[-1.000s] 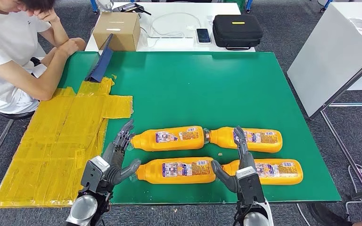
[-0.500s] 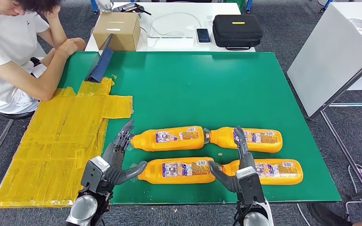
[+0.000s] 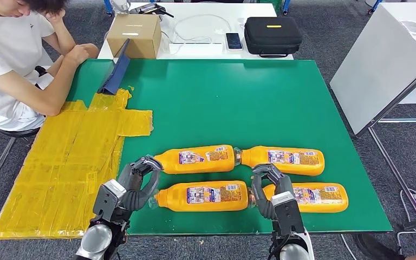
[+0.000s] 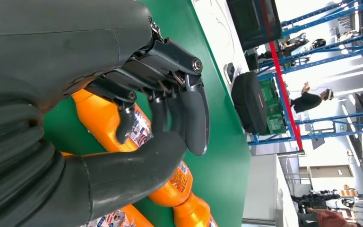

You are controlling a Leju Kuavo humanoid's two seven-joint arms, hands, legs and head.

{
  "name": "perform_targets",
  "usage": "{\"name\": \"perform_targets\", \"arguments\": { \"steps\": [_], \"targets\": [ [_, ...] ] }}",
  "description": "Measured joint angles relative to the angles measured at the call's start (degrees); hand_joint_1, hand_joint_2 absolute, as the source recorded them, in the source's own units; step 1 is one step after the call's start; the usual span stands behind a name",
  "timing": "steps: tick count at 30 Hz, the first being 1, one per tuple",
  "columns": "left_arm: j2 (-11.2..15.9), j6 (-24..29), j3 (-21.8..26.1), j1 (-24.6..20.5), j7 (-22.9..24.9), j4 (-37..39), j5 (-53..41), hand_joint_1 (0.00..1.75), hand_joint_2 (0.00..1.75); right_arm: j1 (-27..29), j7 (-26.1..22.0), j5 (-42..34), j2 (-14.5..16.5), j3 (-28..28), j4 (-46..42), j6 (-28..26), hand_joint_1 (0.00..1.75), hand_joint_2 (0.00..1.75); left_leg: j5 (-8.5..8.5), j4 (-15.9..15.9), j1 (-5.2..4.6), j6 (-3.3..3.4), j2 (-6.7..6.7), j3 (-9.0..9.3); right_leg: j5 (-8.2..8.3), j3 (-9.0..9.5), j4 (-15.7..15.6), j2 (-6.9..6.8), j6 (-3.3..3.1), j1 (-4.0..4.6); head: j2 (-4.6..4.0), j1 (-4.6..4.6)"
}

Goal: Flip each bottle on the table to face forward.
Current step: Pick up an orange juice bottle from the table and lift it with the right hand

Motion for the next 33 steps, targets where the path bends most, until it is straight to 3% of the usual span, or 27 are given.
{"name": "perform_targets", "arguments": {
  "steps": [2,5,8,24,25,28,29,33],
  "targets": [
    [-0.54,4.02,-0.08,-0.25,-3.44,-0.05,-1.03,1.75,1.75,-0.41,-3.86,-1.4,0.74,0.33,0.07,0.64,1.75,1.75,0.03,0.0,0.0,0.02,0.01,-0.08,0.04,0.01,0.01,0.01,0.0,0.01,0.0,0.01],
    [-2.67,14.81,-1.39,-2.76,-9.02,-0.1,-2.75,1.75,1.75,-3.8,-12.06,-3.41,4.1,3.4,0.92,-2.07,1.75,1.75,0.11,0.0,0.03,0.03,0.06,-0.12,0.12,-0.21,0.02,0.02,-0.09,0.03,0.0,-0.03],
    [-3.68,18.96,-3.28,-5.27,-8.49,0.05,-3.45,1.75,1.75,-7.42,-12.7,-4.75,5.7,7.24,2.11,-4.99,1.75,1.75,0.06,-0.01,0.08,-0.03,0.0,0.06,0.01,-0.41,0.01,-0.02,-0.09,0.04,0.0,0.0],
    [-3.66,20.97,-3.92,-7.23,-7.16,0.93,-5.4,1.75,1.75,-9.34,-11.9,-6.09,5.75,9.14,2.93,-4.25,1.75,1.75,0.09,0.0,0.05,0.01,-0.04,0.0,0.03,-0.21,0.02,-0.04,-0.05,0.03,0.0,-0.01],
    [-3.6,21.12,-3.97,-7.57,-7.01,1.13,-5.65,1.42,1.75,-9.55,-11.88,-6.11,5.69,9.26,3.0,-4.12,1.31,1.75,0.1,0.0,0.04,0.02,-0.04,-0.03,0.06,-0.13,0.02,-0.04,-0.02,0.02,0.0,0.0],
    [-3.38,21.72,-4.09,-8.89,-6.26,1.94,-6.54,0.11,1.75,-10.5,-11.01,-5.41,5.41,9.68,3.24,-4.11,0.0,1.75,0.1,0.01,0.01,0.03,-0.03,-0.09,0.12,0.05,0.02,-0.04,0.09,0.01,0.0,-0.01],
    [-3.29,22.01,-4.08,-9.16,-5.76,2.12,-6.82,0.0,1.75,-11.09,-9.55,-3.37,5.1,9.78,3.5,-4.95,0.0,1.75,0.09,0.01,0.01,0.03,-0.03,-0.1,0.11,0.04,0.02,-0.04,0.08,0.01,0.0,-0.01],
    [-2.76,22.65,-3.93,-9.42,-4.09,2.39,-7.64,0.0,1.75,-15.23,-2.21,9.81,1.93,10.22,6.91,-9.9,0.0,1.75,0.08,0.01,0.01,0.03,-0.04,-0.12,0.09,0.03,0.02,-0.04,0.06,0.01,0.01,-0.01]
  ]
}}
